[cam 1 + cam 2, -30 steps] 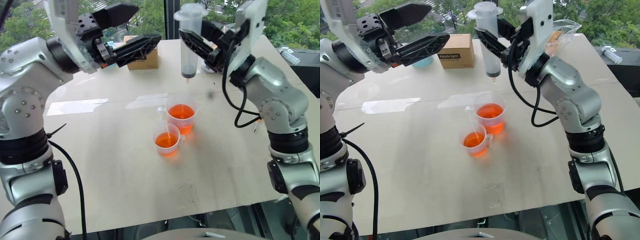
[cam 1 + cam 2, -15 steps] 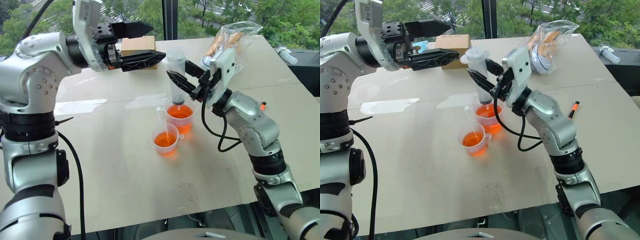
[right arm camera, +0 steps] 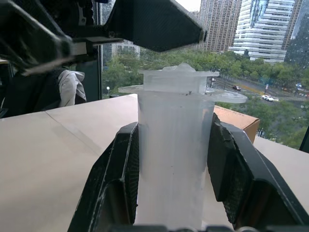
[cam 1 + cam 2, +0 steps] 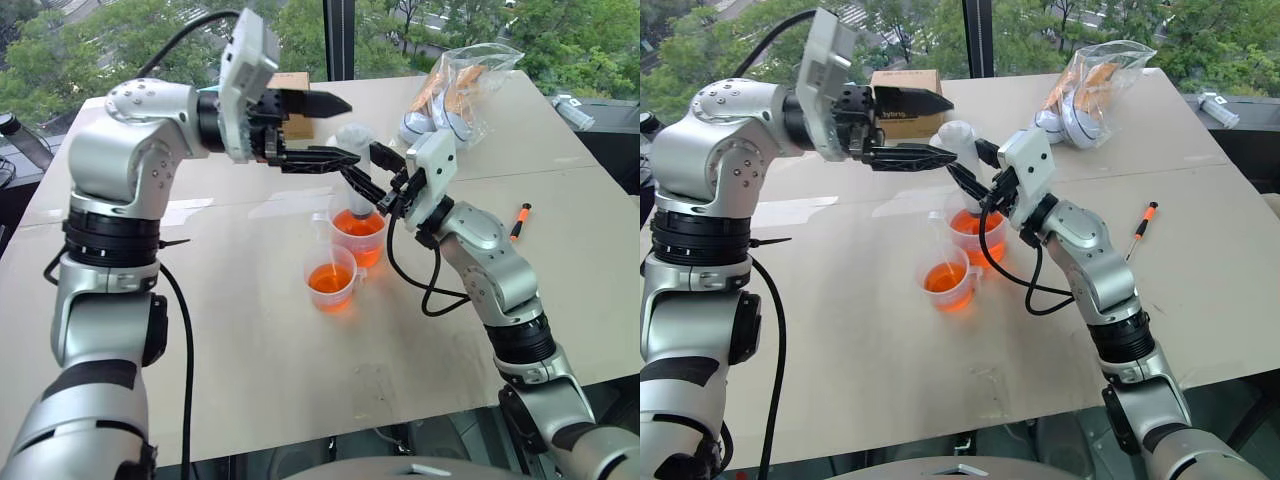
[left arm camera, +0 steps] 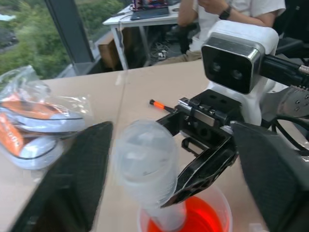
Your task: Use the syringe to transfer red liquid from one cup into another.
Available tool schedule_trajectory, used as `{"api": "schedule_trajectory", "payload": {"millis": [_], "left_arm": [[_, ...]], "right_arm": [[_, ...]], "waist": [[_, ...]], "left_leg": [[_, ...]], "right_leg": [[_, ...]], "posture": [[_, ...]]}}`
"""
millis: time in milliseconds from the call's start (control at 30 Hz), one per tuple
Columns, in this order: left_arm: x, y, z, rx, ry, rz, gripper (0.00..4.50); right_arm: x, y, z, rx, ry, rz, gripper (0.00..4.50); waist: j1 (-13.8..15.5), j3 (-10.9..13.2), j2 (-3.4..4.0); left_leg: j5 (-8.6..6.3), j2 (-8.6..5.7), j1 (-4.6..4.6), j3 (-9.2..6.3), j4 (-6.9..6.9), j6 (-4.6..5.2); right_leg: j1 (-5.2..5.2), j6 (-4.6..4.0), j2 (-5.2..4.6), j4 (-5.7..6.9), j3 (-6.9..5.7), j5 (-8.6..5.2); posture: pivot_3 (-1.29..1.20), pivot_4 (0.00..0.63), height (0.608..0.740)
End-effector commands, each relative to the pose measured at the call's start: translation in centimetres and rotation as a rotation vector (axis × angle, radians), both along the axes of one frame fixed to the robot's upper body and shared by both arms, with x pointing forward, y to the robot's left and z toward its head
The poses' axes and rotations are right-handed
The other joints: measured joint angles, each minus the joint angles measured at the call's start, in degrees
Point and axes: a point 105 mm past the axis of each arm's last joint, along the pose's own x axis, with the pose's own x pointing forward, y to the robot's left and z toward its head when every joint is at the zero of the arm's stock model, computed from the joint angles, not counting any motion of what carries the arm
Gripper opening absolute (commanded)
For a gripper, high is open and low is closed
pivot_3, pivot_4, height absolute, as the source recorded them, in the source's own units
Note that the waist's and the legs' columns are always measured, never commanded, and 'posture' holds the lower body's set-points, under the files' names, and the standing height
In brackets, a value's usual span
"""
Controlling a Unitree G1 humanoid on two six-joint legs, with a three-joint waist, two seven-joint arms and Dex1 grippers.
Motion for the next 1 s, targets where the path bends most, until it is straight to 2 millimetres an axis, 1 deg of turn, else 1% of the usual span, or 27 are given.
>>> {"api": "schedule_trajectory", "payload": {"millis": [33,133,333,667,767,800,867,1000], "left_arm": [[-0.1,0.1,1.1,-0.016,-0.052,0.004,3.38],[0.2,0.3,0.5,0.001,-0.058,0.023,3.38],[1.0,0.4,0.7,-0.013,-0.063,0.052,3.38],[1.0,0.5,0.6,-0.007,-0.056,0.044,3.38],[1.0,0.4,0.9,-0.019,-0.059,0.041,2.63],[1.0,0.4,1.0,-0.023,-0.059,0.040,2.27],[0.8,0.3,1.1,-0.032,-0.053,0.032,2.27],[0.8,0.4,0.7,-0.024,-0.035,0.032,2.27]], "right_arm": [[-0.6,0.0,1.0,0.013,-0.066,0.010,1.57],[-0.7,0.2,0.8,0.007,-0.072,0.006,1.57],[-0.7,0.4,0.8,0.001,-0.091,0.001,1.57],[-0.9,0.6,0.7,0.004,-0.095,0.006,1.57],[-0.9,0.7,0.6,0.003,-0.093,0.011,1.57],[-0.9,0.7,0.6,0.003,-0.092,0.011,1.57],[-0.9,0.7,0.5,0.002,-0.091,0.012,1.57],[-0.9,0.7,0.4,-0.002,-0.090,0.014,1.57]], "waist": [[-0.13,0.00,0.00],[-0.44,0.00,0.00],[-0.94,0.00,0.00],[-1.06,0.00,0.00],[-1.04,0.00,0.00],[-1.03,0.00,0.00],[-1.05,0.00,0.00],[-1.07,0.00,0.00]], "left_leg": [[0.00,0.00,0.00,0.00,0.00,0.00],[0.00,0.00,0.00,-0.01,0.00,0.00],[0.00,0.00,0.00,-0.01,0.01,0.00],[0.00,0.00,0.00,-0.01,0.01,-0.01],[0.00,0.00,0.00,-0.01,0.01,-0.01],[0.00,0.00,0.00,-0.01,0.01,-0.01],[0.00,0.00,0.00,-0.02,0.02,-0.01],[0.01,0.00,0.00,-0.02,0.02,-0.01]], "right_leg": [[0.00,0.00,0.00,0.00,0.00,0.00],[0.00,0.00,0.00,0.01,0.00,0.00],[0.00,0.00,-0.01,0.01,0.00,0.00],[0.00,0.00,-0.01,0.02,0.00,0.00],[0.00,0.00,-0.01,0.02,0.00,0.00],[0.00,0.00,-0.01,0.02,0.00,0.00],[0.00,0.00,-0.01,0.02,0.00,0.00],[0.00,0.00,-0.01,0.03,0.00,0.00]], "posture": [[0.00,0.150,0.740],[0.00,0.150,0.740],[0.00,0.150,0.740],[0.00,0.150,0.740],[0.00,0.150,0.740],[0.00,0.150,0.740],[0.00,0.150,0.740],[0.00,0.150,0.740]]}}
